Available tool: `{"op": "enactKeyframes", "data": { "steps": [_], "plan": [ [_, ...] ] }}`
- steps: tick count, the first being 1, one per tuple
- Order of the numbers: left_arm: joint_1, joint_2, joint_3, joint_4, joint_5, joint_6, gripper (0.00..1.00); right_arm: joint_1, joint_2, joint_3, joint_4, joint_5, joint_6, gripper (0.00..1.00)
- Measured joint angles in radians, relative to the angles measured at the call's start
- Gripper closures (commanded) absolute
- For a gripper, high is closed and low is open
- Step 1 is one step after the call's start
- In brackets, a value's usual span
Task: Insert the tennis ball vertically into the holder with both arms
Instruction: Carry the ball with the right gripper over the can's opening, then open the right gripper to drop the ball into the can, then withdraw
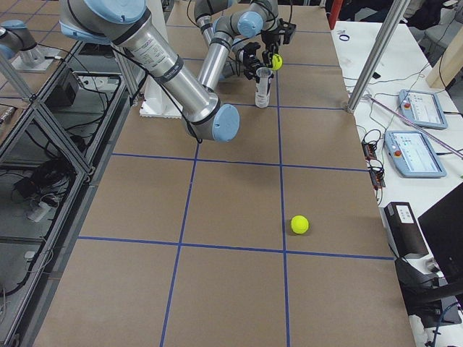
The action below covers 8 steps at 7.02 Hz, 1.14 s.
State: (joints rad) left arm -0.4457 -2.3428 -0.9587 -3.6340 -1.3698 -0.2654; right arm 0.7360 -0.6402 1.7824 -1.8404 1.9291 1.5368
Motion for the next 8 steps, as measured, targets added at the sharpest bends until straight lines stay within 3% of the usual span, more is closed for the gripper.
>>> {"op": "enactKeyframes", "data": {
  "steps": [4,6,7,8],
  "plan": [
    [0.003,-0.003,0.000,0.003,0.000,0.000,0.15,-0.058,0.026,-0.030,-0.017,-0.049,0.011,0.76],
    [0.003,-0.003,0.000,0.009,0.000,0.000,0.15,-0.072,0.023,-0.029,-0.019,-0.053,0.011,0.70],
    [0.002,-0.004,0.000,0.012,0.000,0.001,0.15,-0.078,0.023,-0.028,-0.023,-0.053,0.011,0.56],
    [0.002,-0.004,0.000,0.013,0.000,0.001,0.15,-0.084,0.023,-0.027,-0.029,-0.053,0.011,0.29]
  ]
}}
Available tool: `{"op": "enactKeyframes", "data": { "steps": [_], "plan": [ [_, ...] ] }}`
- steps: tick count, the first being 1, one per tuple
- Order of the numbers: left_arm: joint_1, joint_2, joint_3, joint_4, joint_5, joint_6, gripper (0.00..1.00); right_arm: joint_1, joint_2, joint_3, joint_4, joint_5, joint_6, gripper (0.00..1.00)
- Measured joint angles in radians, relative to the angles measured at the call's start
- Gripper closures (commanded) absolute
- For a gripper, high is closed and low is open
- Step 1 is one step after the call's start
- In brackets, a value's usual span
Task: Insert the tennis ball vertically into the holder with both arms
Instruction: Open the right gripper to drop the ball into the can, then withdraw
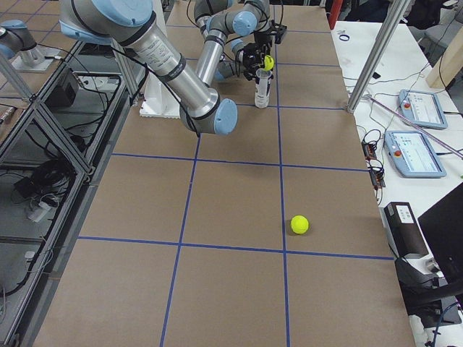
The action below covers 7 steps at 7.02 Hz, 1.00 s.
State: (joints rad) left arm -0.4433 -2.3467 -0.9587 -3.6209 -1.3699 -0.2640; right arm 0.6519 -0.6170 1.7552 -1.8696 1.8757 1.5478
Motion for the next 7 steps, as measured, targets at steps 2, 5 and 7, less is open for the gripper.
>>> {"op": "enactKeyframes", "data": {
  "steps": [2,5,7],
  "plan": [
    [0.000,0.000,0.000,0.001,0.000,0.000,0.15,-0.012,0.000,0.001,-0.008,-0.018,0.000,0.01],
    [0.000,0.000,-0.001,0.001,0.000,0.000,0.15,-0.021,0.000,0.004,-0.011,-0.039,-0.003,0.01],
    [0.000,0.000,-0.001,0.001,0.000,0.000,0.15,-0.021,0.000,0.007,-0.011,-0.039,-0.009,0.01]
  ]
}}
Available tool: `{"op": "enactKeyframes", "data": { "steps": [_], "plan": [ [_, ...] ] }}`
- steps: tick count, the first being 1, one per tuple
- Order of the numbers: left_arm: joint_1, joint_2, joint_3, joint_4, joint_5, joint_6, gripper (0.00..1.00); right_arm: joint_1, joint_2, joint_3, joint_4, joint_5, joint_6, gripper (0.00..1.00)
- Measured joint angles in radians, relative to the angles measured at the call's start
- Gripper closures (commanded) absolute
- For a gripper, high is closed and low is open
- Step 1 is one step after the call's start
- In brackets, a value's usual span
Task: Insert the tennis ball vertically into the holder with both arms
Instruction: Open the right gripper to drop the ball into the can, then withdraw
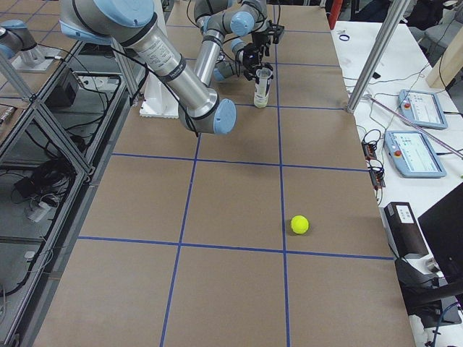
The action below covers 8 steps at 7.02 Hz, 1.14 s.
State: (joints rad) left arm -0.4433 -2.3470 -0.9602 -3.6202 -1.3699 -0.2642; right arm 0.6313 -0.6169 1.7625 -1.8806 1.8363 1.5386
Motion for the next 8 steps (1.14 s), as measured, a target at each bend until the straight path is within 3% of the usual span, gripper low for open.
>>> {"op": "enactKeyframes", "data": {
  "steps": [2,4,8],
  "plan": [
    [-0.001,0.000,0.000,0.000,0.000,0.000,0.15,0.016,-0.012,0.003,0.000,0.004,-0.044,0.01],
    [-0.003,-0.001,-0.001,-0.001,0.000,-0.001,0.15,0.114,-0.067,0.003,0.004,0.055,-0.192,0.01],
    [-0.004,0.000,-0.008,-0.002,0.000,-0.007,0.14,0.424,-0.340,-0.009,0.141,0.234,-0.689,0.01]
  ]
}}
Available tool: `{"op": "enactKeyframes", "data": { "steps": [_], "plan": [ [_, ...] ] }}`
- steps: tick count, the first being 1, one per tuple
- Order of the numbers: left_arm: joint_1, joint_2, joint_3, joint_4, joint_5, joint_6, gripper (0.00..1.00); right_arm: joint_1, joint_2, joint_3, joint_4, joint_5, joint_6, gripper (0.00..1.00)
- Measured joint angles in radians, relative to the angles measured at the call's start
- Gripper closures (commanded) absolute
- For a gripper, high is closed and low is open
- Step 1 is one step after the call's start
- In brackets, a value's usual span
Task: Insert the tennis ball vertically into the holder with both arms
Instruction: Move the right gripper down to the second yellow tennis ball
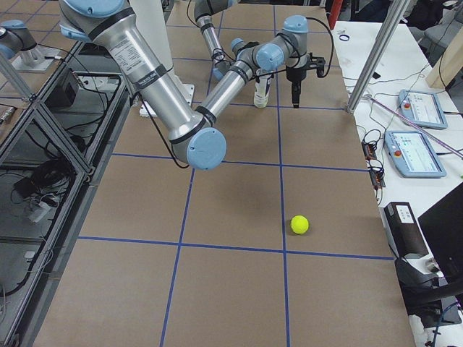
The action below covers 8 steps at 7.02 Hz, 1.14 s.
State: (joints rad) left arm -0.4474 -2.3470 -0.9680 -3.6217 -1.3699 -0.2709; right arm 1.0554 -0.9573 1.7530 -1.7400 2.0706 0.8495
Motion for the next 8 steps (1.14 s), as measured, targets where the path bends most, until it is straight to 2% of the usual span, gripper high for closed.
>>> {"op": "enactKeyframes", "data": {
  "steps": [2,3,5,6,7,8],
  "plan": [
    [-0.001,0.001,-0.006,-0.001,-0.001,-0.001,0.14,0.139,-0.106,-0.060,0.036,0.076,-0.277,0.01],
    [-0.002,0.001,-0.007,-0.002,-0.001,-0.001,0.14,0.186,-0.144,-0.120,0.101,0.105,-0.364,0.01],
    [-0.003,0.003,-0.008,-0.003,-0.002,-0.002,0.14,0.251,-0.219,-0.354,0.448,0.153,-0.452,0.01],
    [-0.002,0.003,-0.008,-0.003,-0.002,-0.002,0.14,0.267,-0.234,-0.474,0.576,0.158,-0.499,0.01],
    [-0.002,0.004,-0.008,-0.003,-0.002,-0.002,0.14,0.275,-0.250,-0.538,0.637,0.157,-0.529,0.01],
    [-0.002,0.004,-0.008,-0.003,-0.002,-0.002,0.14,0.277,-0.270,-0.560,0.660,0.148,-0.540,0.01]
  ]
}}
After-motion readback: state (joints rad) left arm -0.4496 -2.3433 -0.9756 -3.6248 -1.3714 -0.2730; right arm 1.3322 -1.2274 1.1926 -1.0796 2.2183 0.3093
